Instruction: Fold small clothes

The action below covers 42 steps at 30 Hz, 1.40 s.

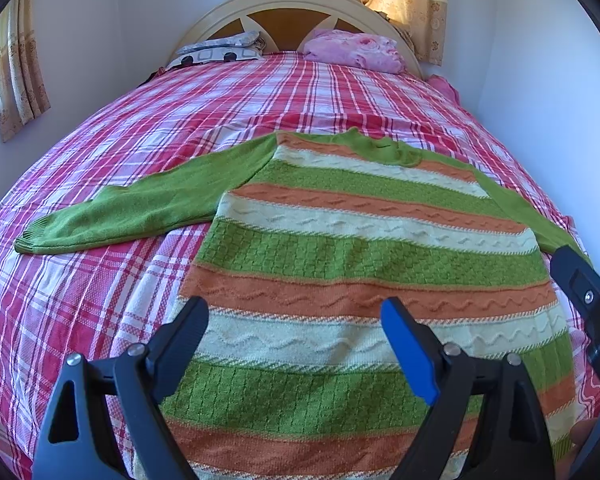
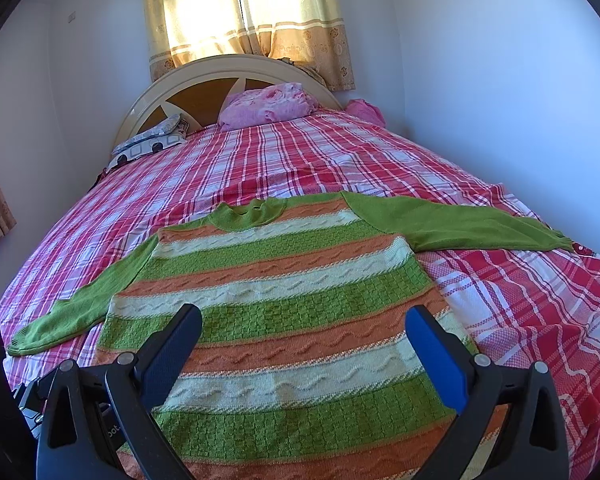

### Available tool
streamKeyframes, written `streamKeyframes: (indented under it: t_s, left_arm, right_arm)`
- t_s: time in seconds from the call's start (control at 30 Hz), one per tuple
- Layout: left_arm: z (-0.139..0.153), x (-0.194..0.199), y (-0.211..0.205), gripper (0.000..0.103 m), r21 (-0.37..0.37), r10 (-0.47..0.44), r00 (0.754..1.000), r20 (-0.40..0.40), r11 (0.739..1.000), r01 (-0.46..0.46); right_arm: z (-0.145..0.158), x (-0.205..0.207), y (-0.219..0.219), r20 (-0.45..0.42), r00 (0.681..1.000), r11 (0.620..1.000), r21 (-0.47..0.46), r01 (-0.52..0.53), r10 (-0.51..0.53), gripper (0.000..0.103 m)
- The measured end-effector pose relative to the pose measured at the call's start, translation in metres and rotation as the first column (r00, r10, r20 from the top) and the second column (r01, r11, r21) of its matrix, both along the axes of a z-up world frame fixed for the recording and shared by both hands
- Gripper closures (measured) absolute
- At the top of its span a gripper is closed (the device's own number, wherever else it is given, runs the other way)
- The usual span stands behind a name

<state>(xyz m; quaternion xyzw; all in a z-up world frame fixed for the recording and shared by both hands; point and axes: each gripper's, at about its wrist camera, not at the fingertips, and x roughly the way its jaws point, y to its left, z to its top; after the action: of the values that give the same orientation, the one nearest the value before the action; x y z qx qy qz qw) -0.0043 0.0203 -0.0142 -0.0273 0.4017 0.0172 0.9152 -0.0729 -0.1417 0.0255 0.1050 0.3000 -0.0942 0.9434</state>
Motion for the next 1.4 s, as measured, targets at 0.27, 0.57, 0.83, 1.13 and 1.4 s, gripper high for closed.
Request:
streamKeyframes:
  t_s: [0.27, 0.57, 0.83, 1.13, 1.4]
  left_arm:
    - [0.0002, -0.0010, -0.0012, 0.012, 0.001, 0.002, 1.000, -0.002, 1.000, -0.002]
    - [-0.0001, -0.0016, -0.0009, 0.012, 0.000, 0.001, 1.000, -0.004, 1.000, -0.001]
    - [-0.0004, -0.0019, -0.0009, 0.012, 0.001, 0.001, 1.000, -0.006, 1.000, -0.001]
    - [-0.0018, -0.0025, -0.0018, 0.012, 0.004, 0.000, 1.000, -0.012, 1.000, 0.000]
    - [-0.0048, -0.0018, -0.0024, 0.012, 0.006, -0.003, 1.000, -0.019, 1.000, 0.003]
  right_arm:
    - [-0.0033, -0.0006, 0.0013, -0.009, 1.000, 1.000, 0.001, -0.007, 0.007, 0.001]
    - [-0.0032, -0.0005, 0.0020, -0.007, 1.000, 1.000, 0.000, -0.006, 0.006, 0.001]
    - [-0.0050, -0.0001, 0.0041, -0.012, 1.000, 1.000, 0.003, -0.010, 0.010, 0.001]
    - [-0.0067, -0.0005, 0.0011, -0.017, 1.000, 1.000, 0.006, -0.011, 0.011, 0.001]
    - [-0.0087, 0.0004, -0.0021, -0.025, 1.000, 1.000, 0.012, -0.007, 0.008, 0.001]
